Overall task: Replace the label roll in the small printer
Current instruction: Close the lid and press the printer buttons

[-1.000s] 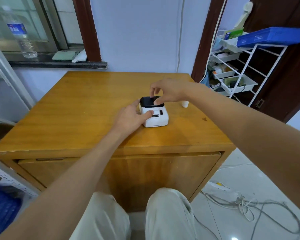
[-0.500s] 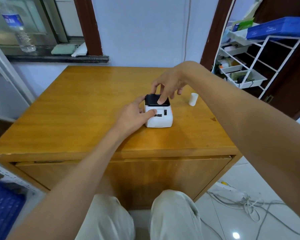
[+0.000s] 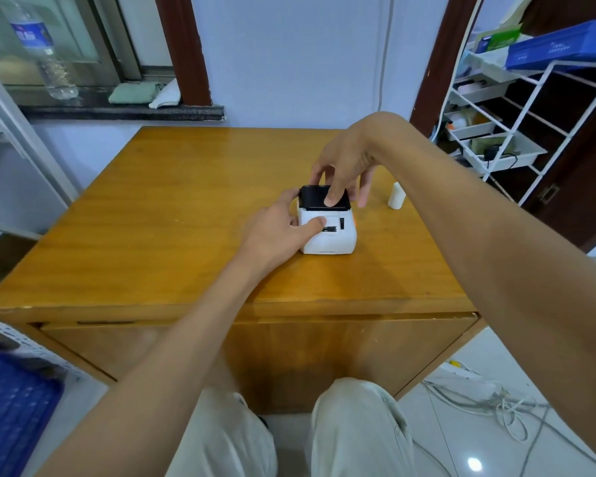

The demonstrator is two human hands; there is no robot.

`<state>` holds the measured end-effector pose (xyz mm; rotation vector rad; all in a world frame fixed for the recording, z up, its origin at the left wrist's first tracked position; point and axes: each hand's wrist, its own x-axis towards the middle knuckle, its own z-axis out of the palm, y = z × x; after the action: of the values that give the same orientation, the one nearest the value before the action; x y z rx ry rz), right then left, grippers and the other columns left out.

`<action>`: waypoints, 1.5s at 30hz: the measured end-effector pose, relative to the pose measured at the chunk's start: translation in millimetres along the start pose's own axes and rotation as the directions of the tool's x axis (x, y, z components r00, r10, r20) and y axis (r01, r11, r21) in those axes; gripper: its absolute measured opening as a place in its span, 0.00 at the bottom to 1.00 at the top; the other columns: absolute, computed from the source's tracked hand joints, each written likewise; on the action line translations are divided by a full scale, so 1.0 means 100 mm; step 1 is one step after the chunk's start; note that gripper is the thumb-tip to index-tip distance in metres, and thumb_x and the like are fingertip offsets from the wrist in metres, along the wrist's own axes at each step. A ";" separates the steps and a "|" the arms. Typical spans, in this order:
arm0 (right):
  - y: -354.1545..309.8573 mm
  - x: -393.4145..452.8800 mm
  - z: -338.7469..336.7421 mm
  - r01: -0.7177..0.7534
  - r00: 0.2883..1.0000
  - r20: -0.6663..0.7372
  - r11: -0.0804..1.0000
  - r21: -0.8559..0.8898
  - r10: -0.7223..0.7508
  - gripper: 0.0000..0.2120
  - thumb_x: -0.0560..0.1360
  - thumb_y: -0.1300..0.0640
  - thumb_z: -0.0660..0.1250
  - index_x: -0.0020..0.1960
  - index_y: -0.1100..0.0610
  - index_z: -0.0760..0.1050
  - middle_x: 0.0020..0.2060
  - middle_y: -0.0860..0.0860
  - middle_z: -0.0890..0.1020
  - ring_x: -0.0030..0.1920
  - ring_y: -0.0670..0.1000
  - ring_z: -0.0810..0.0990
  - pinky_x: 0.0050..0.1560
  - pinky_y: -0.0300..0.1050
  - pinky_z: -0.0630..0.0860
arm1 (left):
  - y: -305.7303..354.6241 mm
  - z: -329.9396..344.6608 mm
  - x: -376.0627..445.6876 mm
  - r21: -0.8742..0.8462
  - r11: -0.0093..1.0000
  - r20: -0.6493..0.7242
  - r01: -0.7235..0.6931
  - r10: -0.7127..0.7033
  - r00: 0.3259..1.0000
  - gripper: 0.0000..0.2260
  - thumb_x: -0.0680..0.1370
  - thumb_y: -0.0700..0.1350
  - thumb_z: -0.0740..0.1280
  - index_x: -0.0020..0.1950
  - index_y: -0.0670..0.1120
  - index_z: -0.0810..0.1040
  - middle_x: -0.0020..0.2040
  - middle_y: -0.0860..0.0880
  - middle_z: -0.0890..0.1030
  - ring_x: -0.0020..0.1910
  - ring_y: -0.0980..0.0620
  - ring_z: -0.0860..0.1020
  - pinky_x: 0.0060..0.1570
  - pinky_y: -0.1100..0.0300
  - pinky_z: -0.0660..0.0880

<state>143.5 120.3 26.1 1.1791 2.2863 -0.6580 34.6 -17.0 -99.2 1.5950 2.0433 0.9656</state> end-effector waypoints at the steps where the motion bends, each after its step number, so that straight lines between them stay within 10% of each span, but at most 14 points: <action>1: 0.00 0.00 0.01 0.000 1.000 -0.004 1.000 0.000 0.000 0.27 0.77 0.58 0.76 0.74 0.50 0.74 0.67 0.59 0.79 0.57 0.62 0.87 0.49 0.51 0.86 | 0.00 0.01 0.00 0.036 0.999 -0.005 -0.002 0.002 1.000 0.34 0.77 0.65 0.65 0.81 0.55 0.64 0.34 0.55 0.81 0.40 0.50 0.81 0.34 0.54 0.70; 13: -0.02 0.09 -0.02 -0.065 0.998 -0.014 0.997 -0.050 0.065 0.26 0.75 0.52 0.79 0.69 0.43 0.75 0.63 0.57 0.83 0.57 0.58 0.87 0.59 0.55 0.84 | 0.01 0.04 -0.01 0.168 0.985 -0.052 -0.023 0.033 0.998 0.37 0.75 0.69 0.60 0.82 0.57 0.62 0.51 0.55 0.87 0.54 0.45 0.83 0.51 0.50 0.79; 19: -0.02 0.00 0.08 -0.063 0.997 -0.038 0.998 -0.018 0.063 0.26 0.78 0.54 0.76 0.73 0.44 0.73 0.65 0.59 0.82 0.59 0.61 0.86 0.61 0.59 0.83 | 0.04 0.02 -0.06 0.184 0.982 -0.036 -0.029 0.036 0.999 0.36 0.76 0.69 0.57 0.82 0.57 0.63 0.36 0.58 0.80 0.48 0.45 0.82 0.40 0.53 0.70; 24: 0.03 -0.09 0.21 -0.041 0.996 -0.081 0.996 0.081 0.047 0.28 0.78 0.58 0.75 0.75 0.46 0.71 0.68 0.61 0.79 0.59 0.62 0.85 0.56 0.56 0.85 | 0.09 -0.02 -0.16 0.107 0.993 -0.045 -0.047 0.052 0.998 0.28 0.84 0.62 0.56 0.83 0.55 0.63 0.54 0.52 0.86 0.54 0.46 0.82 0.50 0.50 0.76; 32: 0.06 -0.23 0.38 0.005 0.979 -0.202 0.978 0.207 0.038 0.29 0.81 0.58 0.71 0.79 0.47 0.68 0.70 0.58 0.77 0.58 0.61 0.85 0.45 0.50 0.85 | 0.05 -0.07 -0.18 -0.130 0.991 0.015 0.024 -0.022 1.000 0.26 0.81 0.54 0.57 0.81 0.59 0.66 0.37 0.57 0.77 0.42 0.48 0.77 0.40 0.52 0.71; 36: 0.14 -0.31 0.65 0.055 0.922 -0.387 0.985 0.163 0.012 0.25 0.84 0.52 0.65 0.79 0.51 0.67 0.64 0.57 0.81 0.55 0.60 0.86 0.55 0.55 0.84 | 0.08 -0.08 -0.18 -0.043 0.999 0.021 0.009 -0.008 1.000 0.30 0.78 0.57 0.58 0.82 0.57 0.64 0.49 0.54 0.85 0.49 0.48 0.82 0.47 0.47 0.80; 41: 0.30 -0.26 1.32 0.304 0.673 -0.729 0.851 0.429 0.126 0.22 0.87 0.47 0.52 0.79 0.52 0.68 0.75 0.55 0.73 0.73 0.54 0.72 0.69 0.48 0.67 | 0.05 -0.05 -0.16 -0.024 1.000 -0.020 0.003 -0.003 1.000 0.31 0.81 0.62 0.62 0.82 0.56 0.63 0.51 0.53 0.87 0.50 0.50 0.84 0.51 0.47 0.81; 45: 0.37 -0.26 1.62 0.457 0.675 -0.721 0.678 0.576 0.157 0.23 0.86 0.52 0.55 0.81 0.48 0.65 0.75 0.48 0.71 0.69 0.45 0.71 0.71 0.44 0.66 | 0.03 -0.02 -0.12 0.016 1.000 -0.025 0.001 0.000 1.000 0.33 0.79 0.66 0.62 0.82 0.56 0.63 0.47 0.52 0.86 0.47 0.51 0.83 0.46 0.49 0.81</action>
<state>218.8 25.0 -90.0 1.8787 2.9251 -1.5138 39.3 -29.0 -96.8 1.5979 2.0733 0.9765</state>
